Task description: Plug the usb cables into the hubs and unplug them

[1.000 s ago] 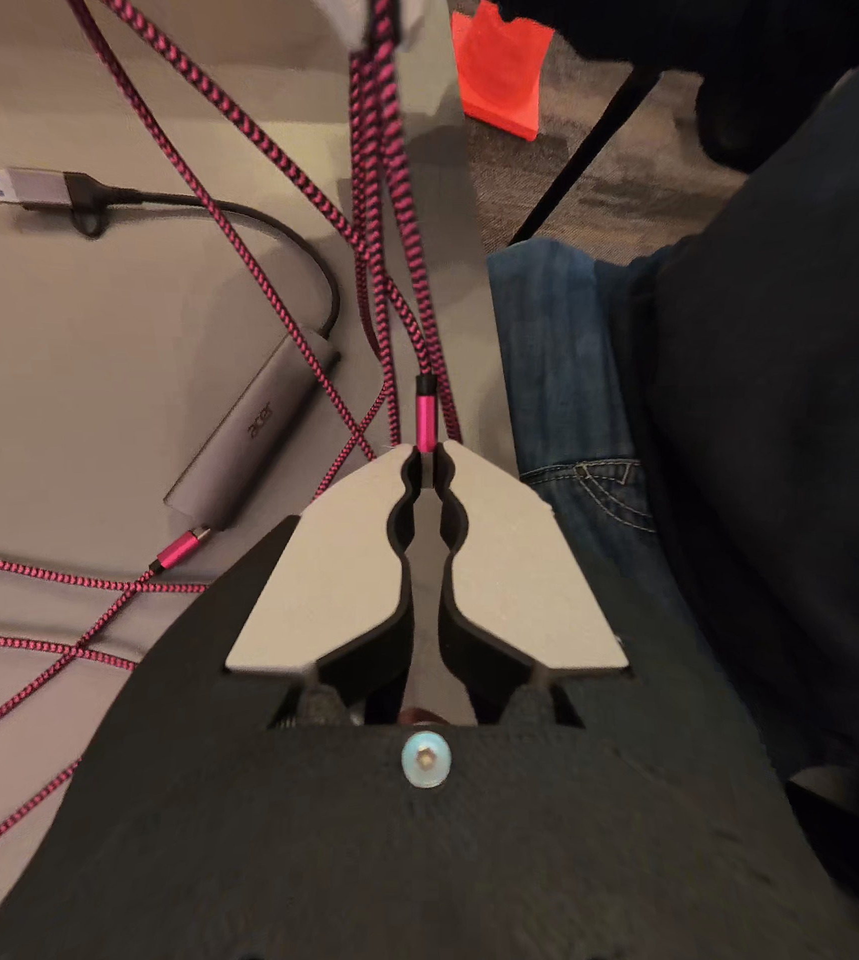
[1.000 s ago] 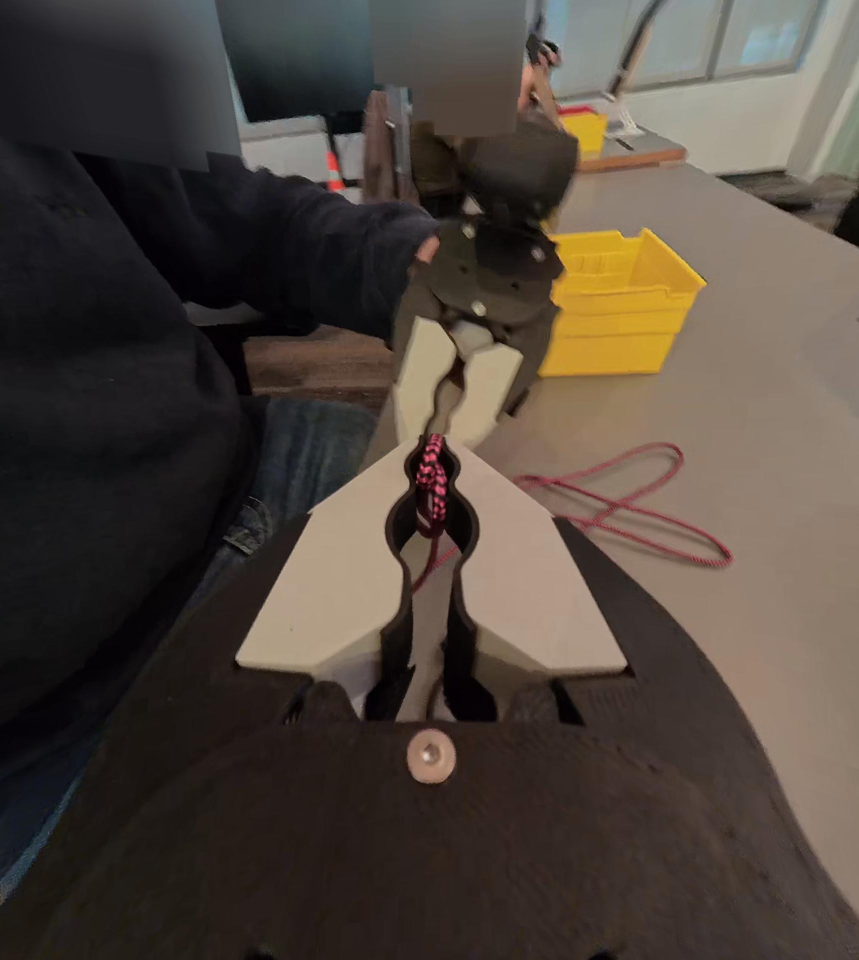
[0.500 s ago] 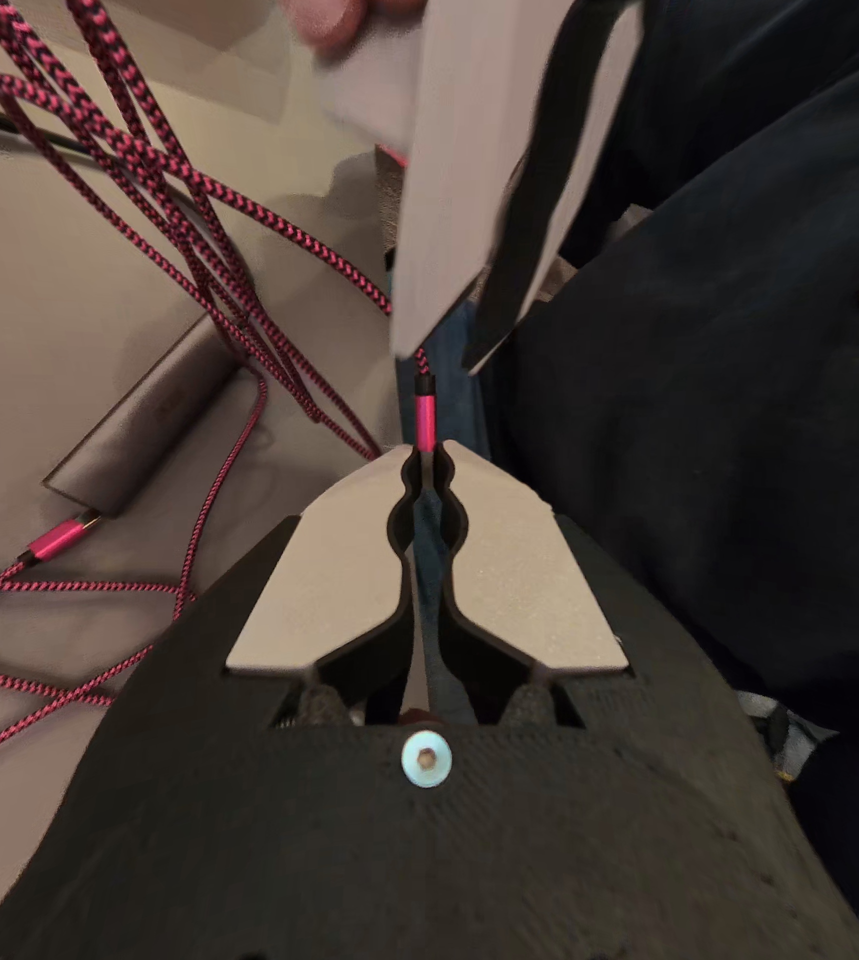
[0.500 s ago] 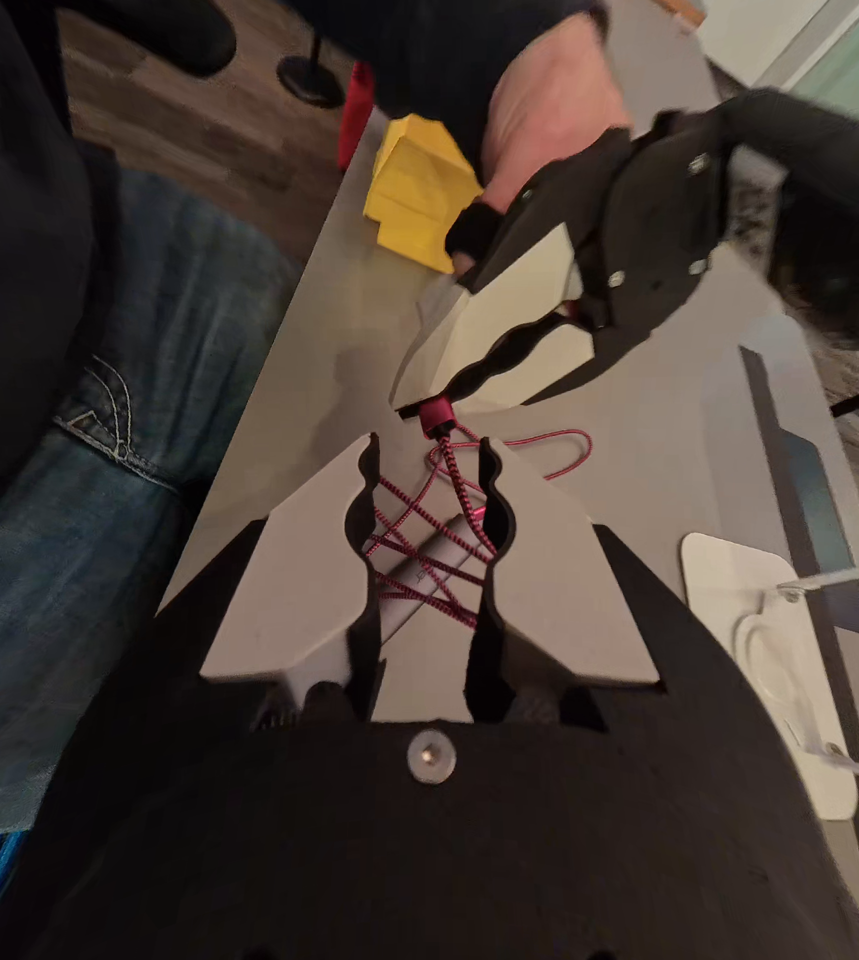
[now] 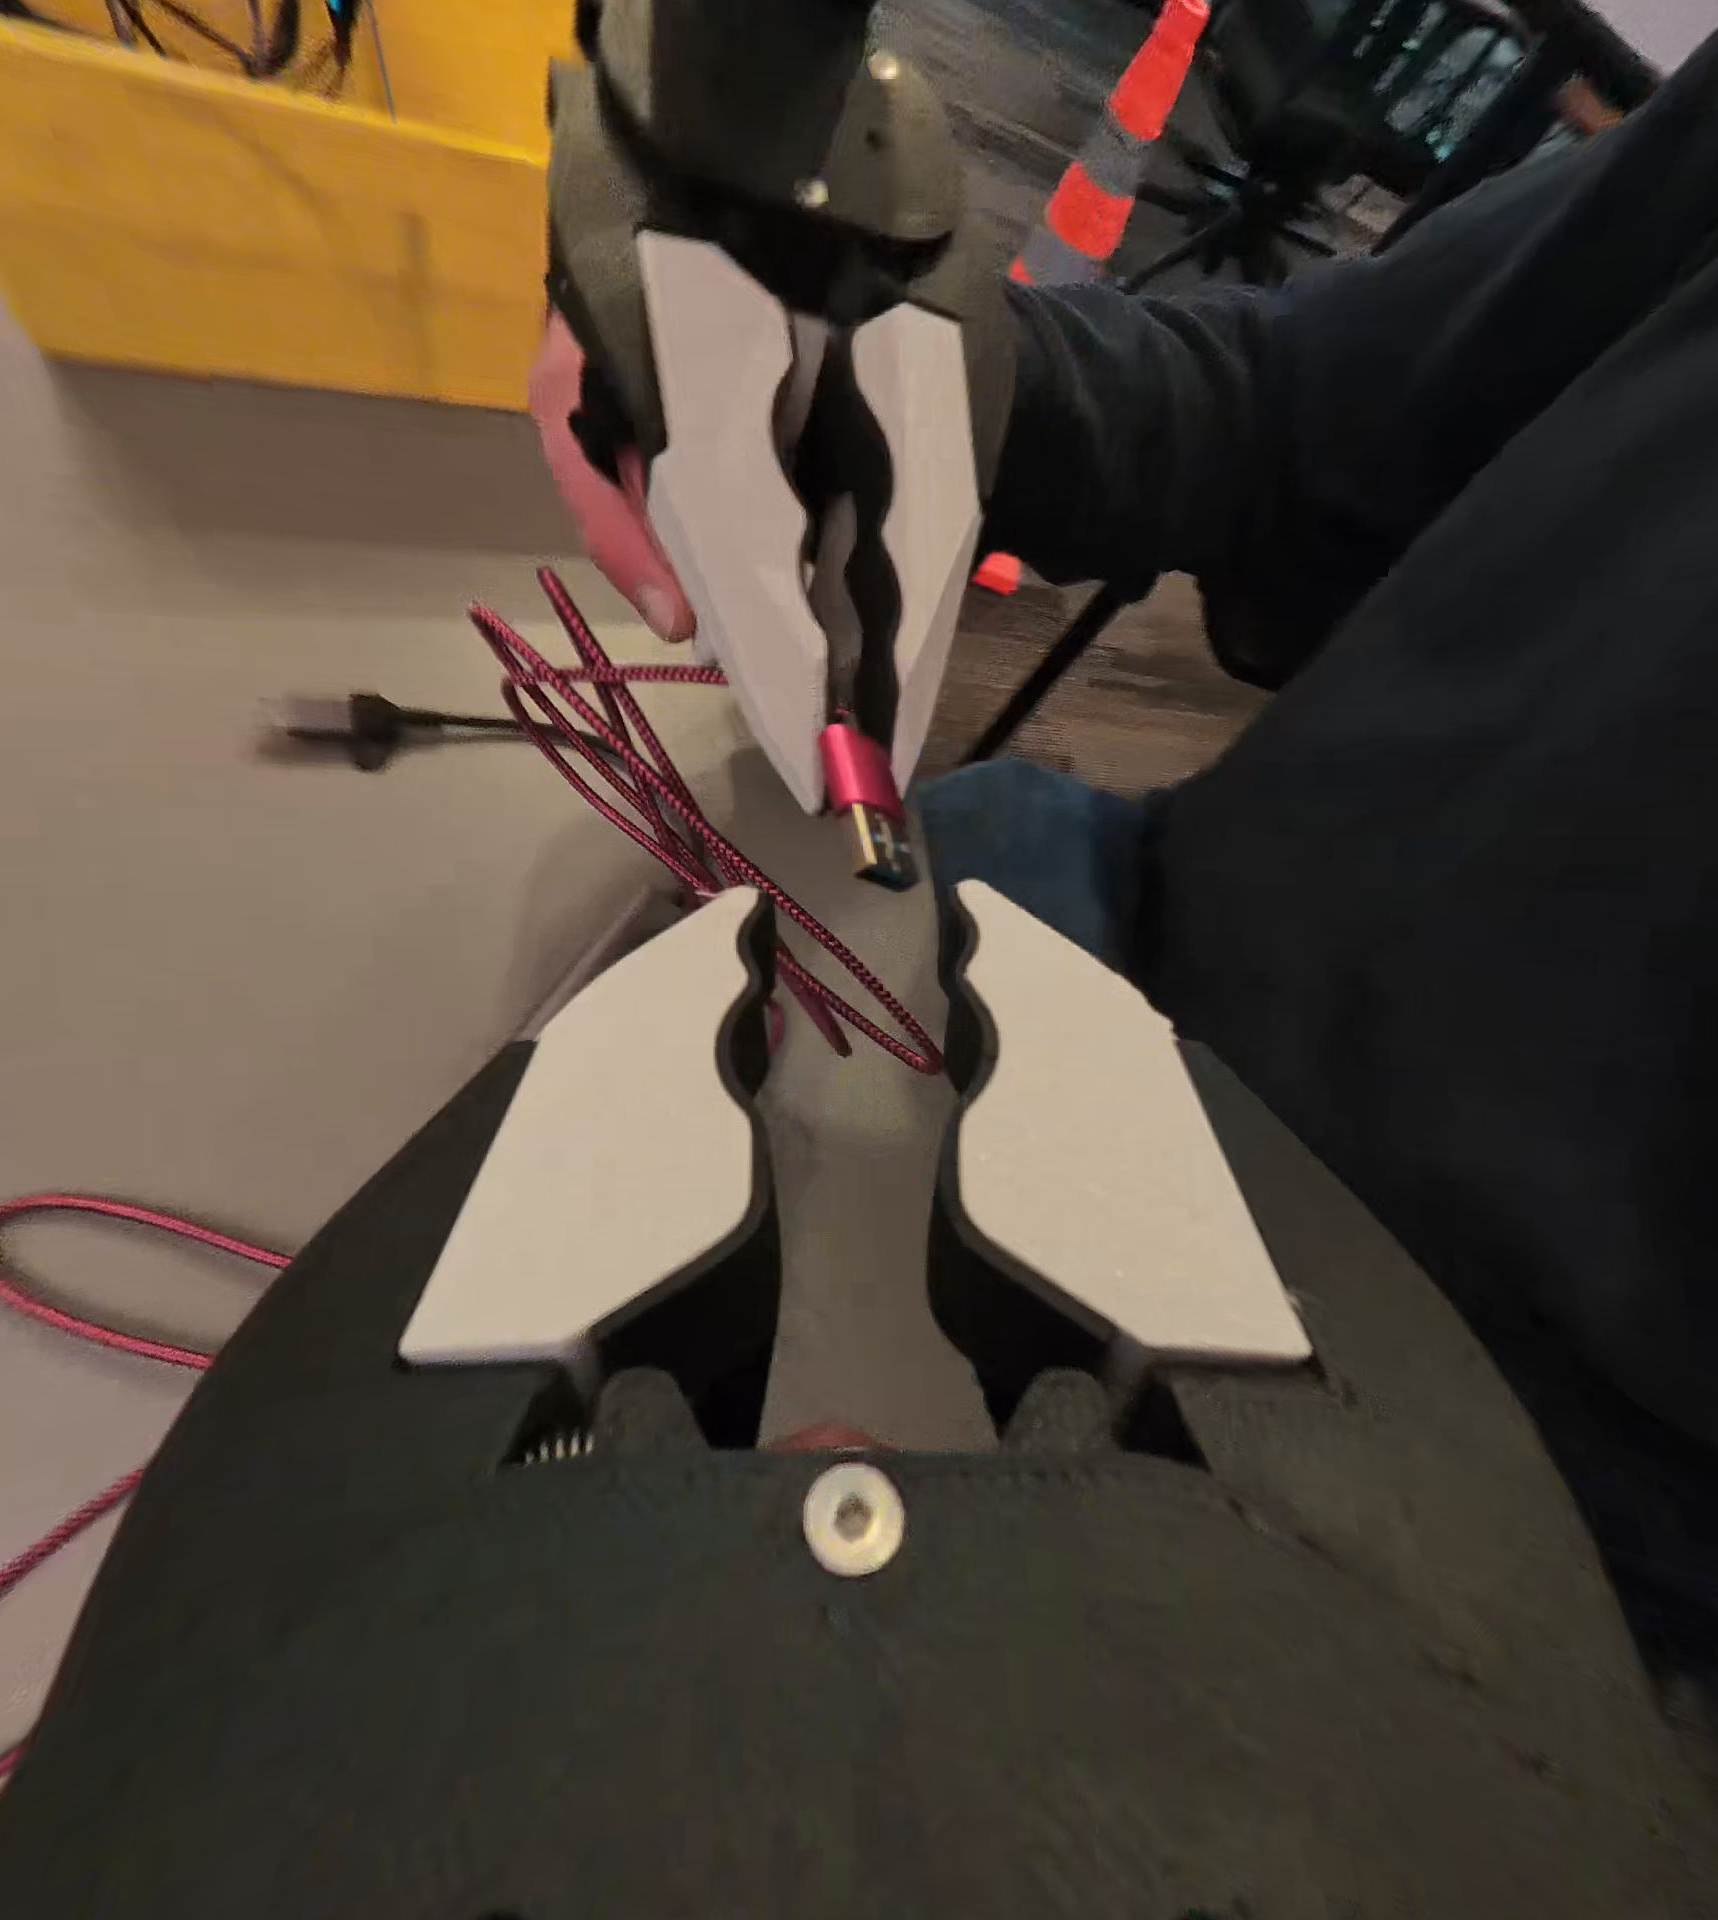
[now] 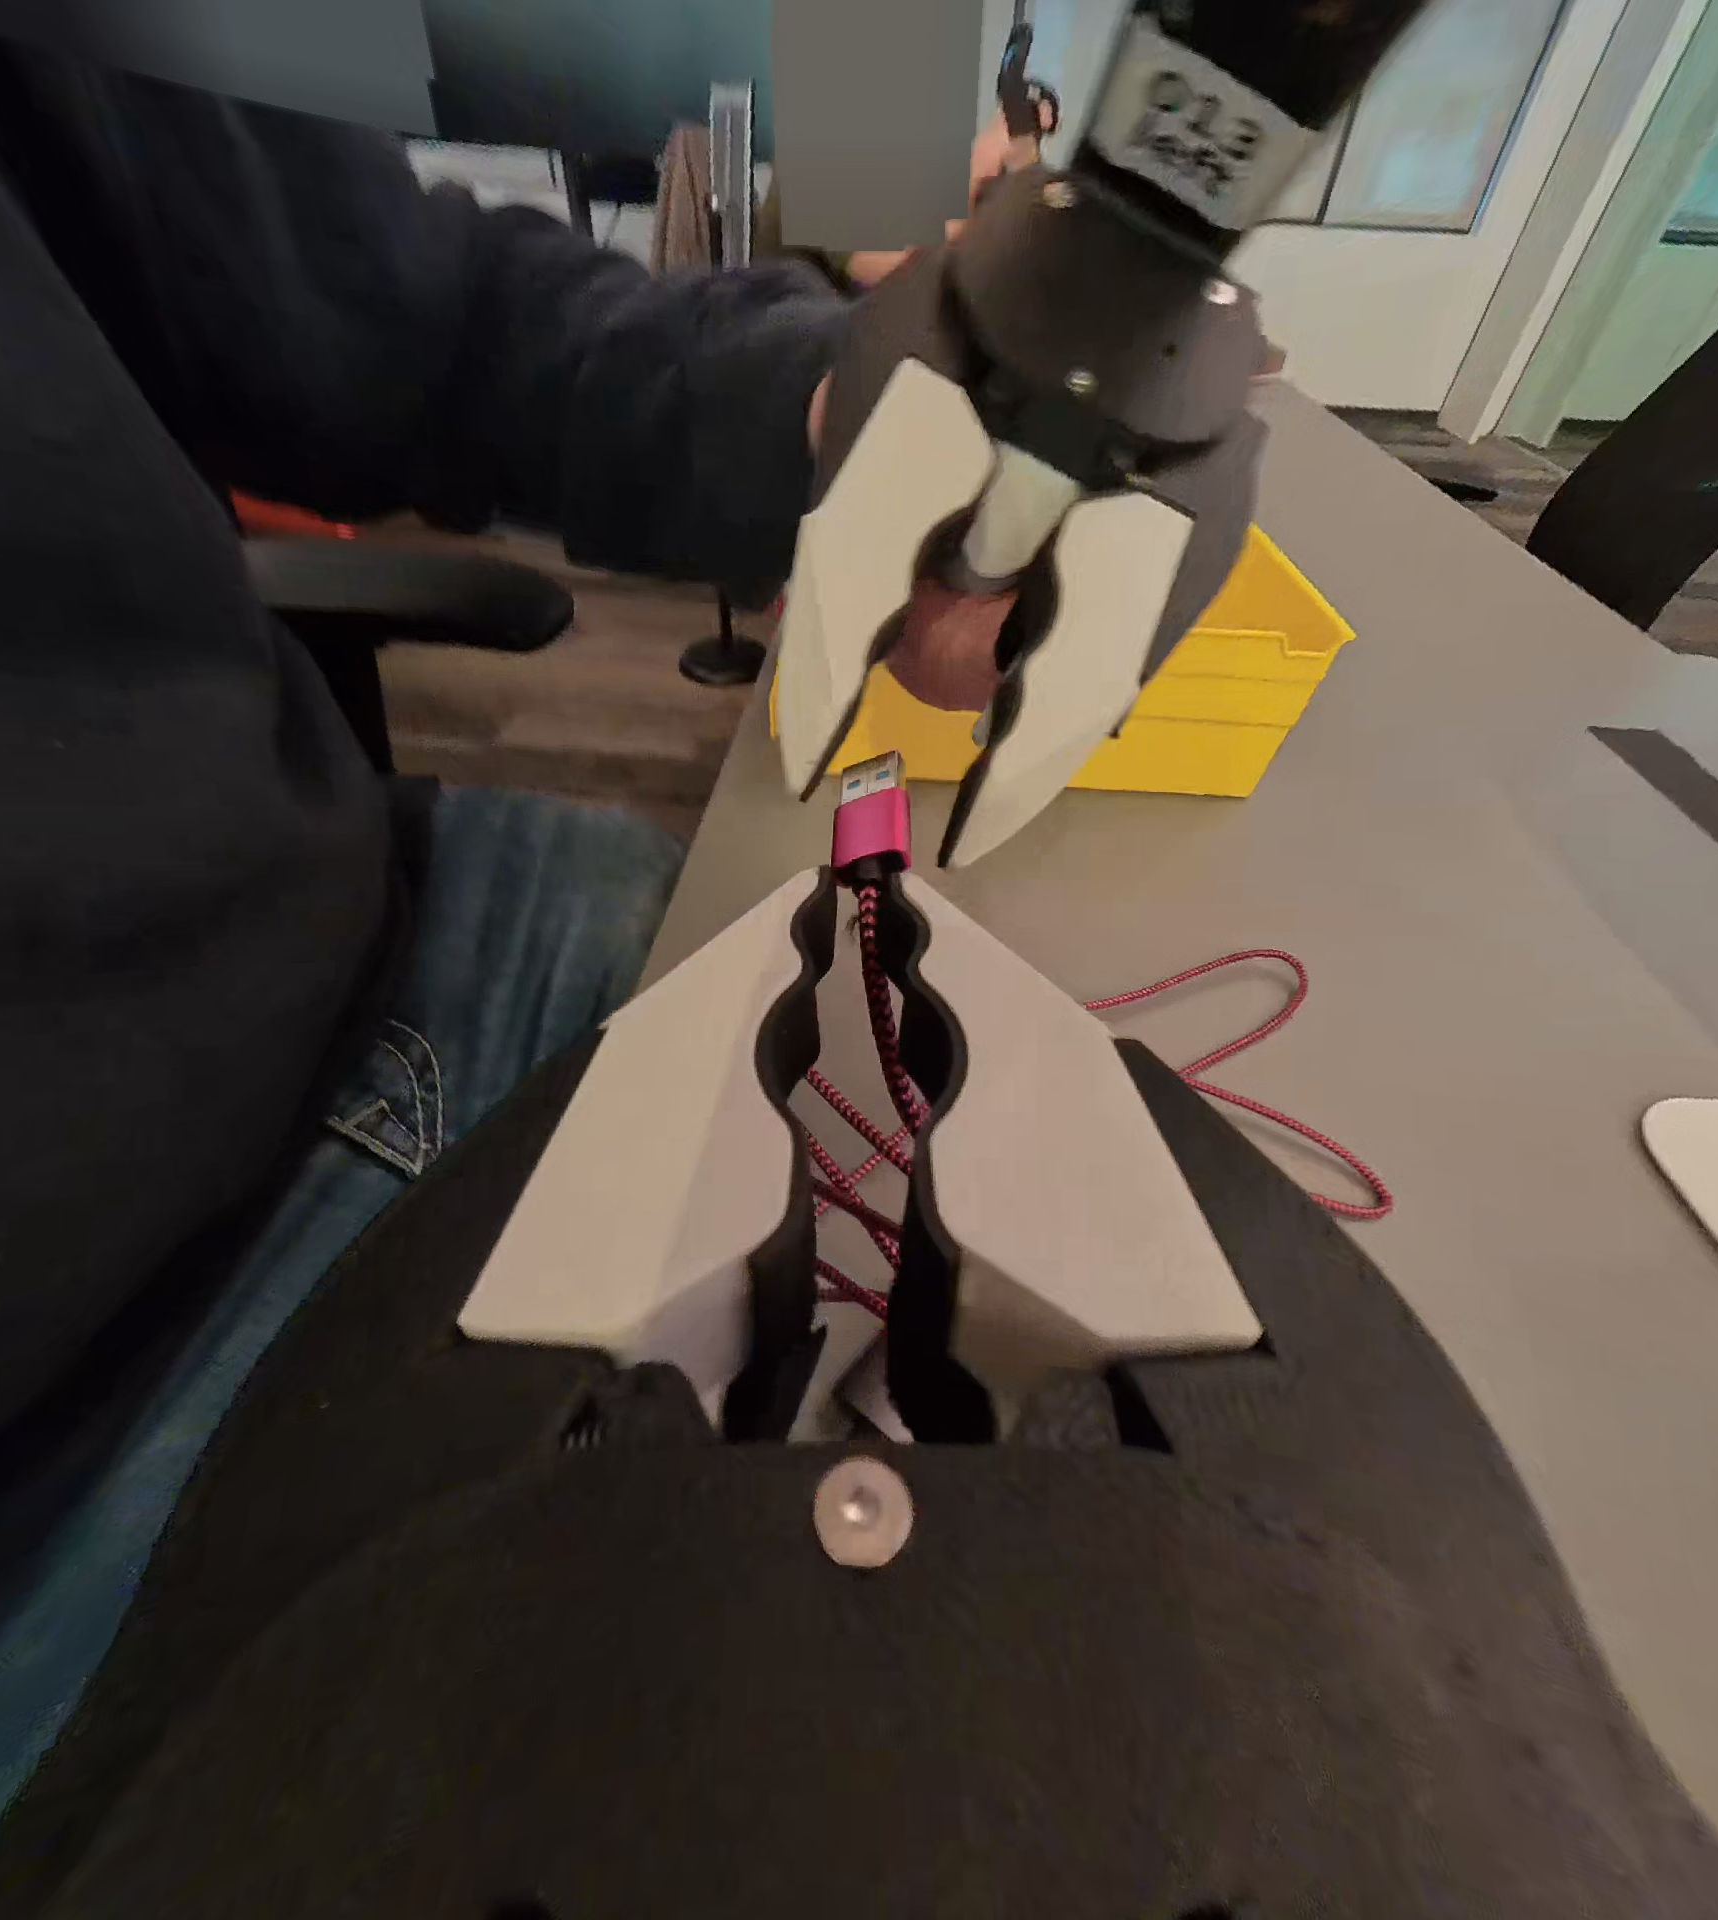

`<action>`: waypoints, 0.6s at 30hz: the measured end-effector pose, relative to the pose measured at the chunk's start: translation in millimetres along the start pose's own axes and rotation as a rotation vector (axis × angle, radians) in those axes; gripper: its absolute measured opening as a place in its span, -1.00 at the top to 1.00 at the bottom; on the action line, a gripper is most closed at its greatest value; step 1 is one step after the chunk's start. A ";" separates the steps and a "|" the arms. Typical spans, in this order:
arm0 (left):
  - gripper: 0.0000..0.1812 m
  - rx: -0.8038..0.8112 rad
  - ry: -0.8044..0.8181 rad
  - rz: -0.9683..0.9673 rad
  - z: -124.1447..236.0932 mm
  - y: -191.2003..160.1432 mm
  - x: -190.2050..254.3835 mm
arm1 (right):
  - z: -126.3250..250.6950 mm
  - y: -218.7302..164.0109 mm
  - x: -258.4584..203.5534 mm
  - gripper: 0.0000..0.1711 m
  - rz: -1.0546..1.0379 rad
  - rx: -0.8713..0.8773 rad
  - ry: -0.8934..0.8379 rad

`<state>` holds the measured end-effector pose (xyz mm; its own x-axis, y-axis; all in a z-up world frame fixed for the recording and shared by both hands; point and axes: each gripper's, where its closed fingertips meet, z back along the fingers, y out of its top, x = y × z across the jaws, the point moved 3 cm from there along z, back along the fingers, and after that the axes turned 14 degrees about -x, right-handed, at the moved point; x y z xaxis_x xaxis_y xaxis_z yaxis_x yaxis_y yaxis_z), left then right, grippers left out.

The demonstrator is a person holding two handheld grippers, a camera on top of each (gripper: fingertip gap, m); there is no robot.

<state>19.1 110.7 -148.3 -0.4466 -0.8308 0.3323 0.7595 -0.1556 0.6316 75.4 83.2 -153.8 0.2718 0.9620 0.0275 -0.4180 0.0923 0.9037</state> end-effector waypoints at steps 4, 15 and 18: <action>0.68 0.030 0.252 -0.108 -8.4 6.0 0.2 | 6.4 -4.6 0.1 0.92 -0.088 0.055 0.038; 0.87 0.046 0.494 -0.250 -18.9 14.9 3.2 | 9.1 -12.2 -3.5 0.93 -0.182 0.068 0.096; 0.87 0.082 0.467 -0.198 -17.5 17.3 2.2 | 12.0 -10.1 -1.3 0.92 -0.170 0.084 0.062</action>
<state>39.6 96.8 -149.0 -0.3050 -0.9426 -0.1362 0.6336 -0.3076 0.7099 89.6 78.0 -157.8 0.2779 0.9484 -0.1528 -0.2960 0.2359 0.9256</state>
